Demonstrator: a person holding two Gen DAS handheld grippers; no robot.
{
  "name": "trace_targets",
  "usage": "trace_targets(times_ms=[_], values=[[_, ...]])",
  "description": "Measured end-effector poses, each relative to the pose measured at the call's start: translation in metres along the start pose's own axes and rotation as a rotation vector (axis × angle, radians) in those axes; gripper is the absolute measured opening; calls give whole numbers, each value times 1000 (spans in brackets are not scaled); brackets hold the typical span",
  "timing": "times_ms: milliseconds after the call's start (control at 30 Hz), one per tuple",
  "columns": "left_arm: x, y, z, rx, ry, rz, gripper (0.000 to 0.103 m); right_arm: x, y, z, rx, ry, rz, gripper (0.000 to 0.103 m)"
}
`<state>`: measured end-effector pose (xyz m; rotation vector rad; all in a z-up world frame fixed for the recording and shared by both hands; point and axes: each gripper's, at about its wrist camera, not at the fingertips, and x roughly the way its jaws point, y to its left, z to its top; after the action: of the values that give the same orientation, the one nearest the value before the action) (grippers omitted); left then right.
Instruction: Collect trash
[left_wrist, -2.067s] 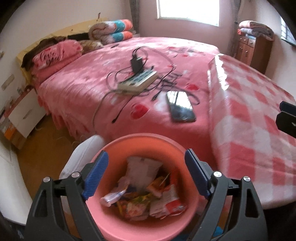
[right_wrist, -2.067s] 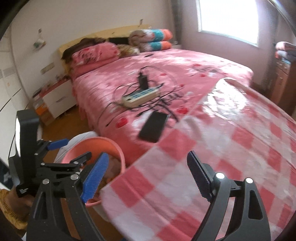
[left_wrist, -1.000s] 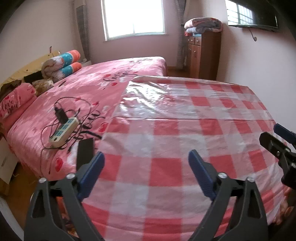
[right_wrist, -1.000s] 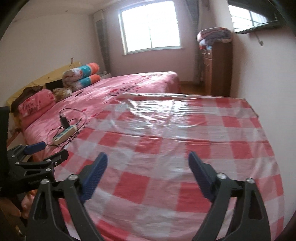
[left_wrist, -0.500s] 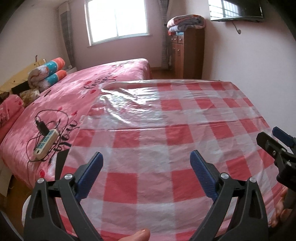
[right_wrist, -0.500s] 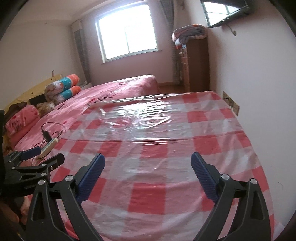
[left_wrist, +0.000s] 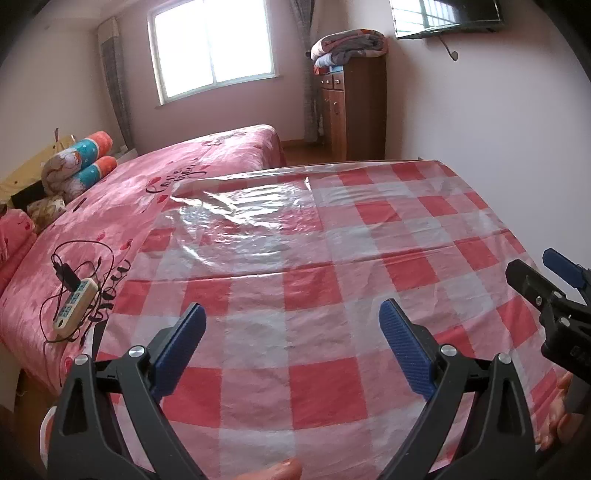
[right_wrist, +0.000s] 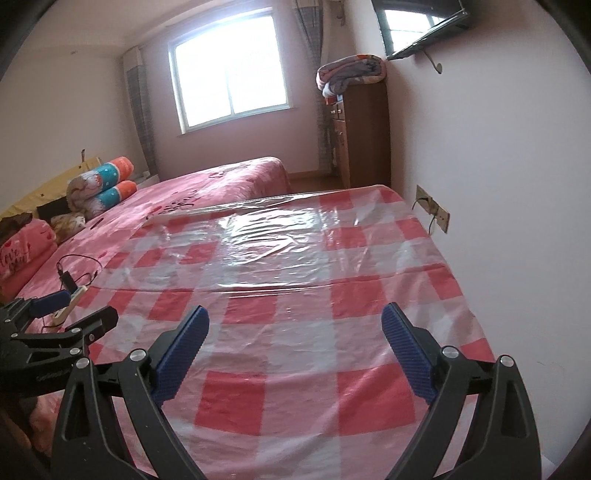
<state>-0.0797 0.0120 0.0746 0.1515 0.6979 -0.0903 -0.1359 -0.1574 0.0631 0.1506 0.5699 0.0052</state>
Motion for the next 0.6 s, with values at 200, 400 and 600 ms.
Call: trace_targets(times_ms=[200,400,600], values=[[5,-6,2,-5,8,-5,95,3,-7,-1,-2,5,-11,93],[11,-14,3,6,16,-2,95,7,-8,-2,-4,16,-8,93],[14,-19,2,14,1,4,95,12,-9,-2,-3,33,-3,93]])
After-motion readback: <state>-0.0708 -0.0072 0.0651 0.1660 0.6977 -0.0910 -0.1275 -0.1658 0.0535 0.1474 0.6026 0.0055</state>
